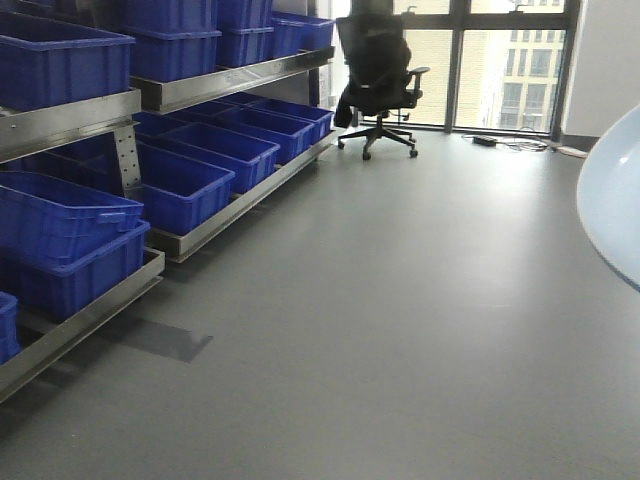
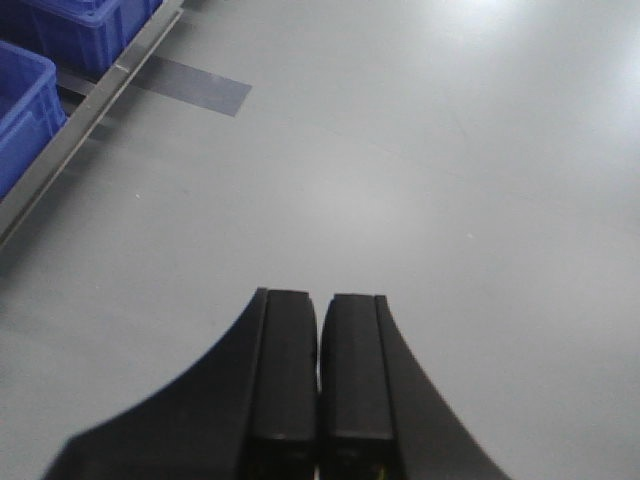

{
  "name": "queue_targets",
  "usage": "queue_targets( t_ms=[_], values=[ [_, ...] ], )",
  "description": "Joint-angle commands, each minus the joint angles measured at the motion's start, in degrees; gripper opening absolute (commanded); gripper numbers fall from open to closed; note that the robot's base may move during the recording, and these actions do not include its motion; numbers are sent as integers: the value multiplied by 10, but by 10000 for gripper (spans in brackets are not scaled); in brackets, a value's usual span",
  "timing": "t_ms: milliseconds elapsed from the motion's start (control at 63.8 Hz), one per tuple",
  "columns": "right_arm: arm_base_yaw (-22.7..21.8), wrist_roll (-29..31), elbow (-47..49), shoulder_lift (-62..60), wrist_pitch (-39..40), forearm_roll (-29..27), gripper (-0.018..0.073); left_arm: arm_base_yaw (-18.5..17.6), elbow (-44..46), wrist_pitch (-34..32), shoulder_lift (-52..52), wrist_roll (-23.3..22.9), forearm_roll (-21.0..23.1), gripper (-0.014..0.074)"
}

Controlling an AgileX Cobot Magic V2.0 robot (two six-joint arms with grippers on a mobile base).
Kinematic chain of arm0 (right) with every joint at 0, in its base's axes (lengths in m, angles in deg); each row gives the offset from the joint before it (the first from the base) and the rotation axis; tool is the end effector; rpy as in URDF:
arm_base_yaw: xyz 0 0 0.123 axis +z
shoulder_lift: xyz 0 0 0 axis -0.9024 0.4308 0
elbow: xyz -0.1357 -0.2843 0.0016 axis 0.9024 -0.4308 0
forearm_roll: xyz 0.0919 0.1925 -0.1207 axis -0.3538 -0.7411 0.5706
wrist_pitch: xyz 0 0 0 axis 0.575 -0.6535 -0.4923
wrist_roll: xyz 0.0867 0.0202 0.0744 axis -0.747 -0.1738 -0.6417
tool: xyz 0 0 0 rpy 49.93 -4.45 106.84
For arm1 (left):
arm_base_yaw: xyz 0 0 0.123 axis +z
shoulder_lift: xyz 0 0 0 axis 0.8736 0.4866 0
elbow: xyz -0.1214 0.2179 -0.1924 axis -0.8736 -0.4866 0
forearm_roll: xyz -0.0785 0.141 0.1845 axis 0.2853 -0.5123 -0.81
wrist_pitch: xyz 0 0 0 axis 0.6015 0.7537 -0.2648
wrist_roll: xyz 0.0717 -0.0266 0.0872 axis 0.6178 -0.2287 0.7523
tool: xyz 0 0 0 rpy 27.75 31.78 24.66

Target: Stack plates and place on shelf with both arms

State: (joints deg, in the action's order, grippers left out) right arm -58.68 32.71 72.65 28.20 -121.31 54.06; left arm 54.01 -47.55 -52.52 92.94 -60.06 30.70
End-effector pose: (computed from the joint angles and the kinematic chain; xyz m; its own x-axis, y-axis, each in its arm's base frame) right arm 0.0676 -0.0119 0.2935 -0.3616 0.1110 -0.9257 0.1034 0.9915 0.0785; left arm 0.1576 -0.0216 0.2780 -0.5562 0.0130 -0.8310 0.1081 0.9925 -0.0568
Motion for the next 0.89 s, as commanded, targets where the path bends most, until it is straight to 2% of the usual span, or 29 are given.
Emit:
queue_targets(
  t_ms=[0,877],
  values=[
    [-5,1,17,2,52,6,28,2,15,-45,-3,-6,3,87],
    [-5,1,17,2,52,6,28,2,15,-45,-3,-6,3,87]
  ],
)
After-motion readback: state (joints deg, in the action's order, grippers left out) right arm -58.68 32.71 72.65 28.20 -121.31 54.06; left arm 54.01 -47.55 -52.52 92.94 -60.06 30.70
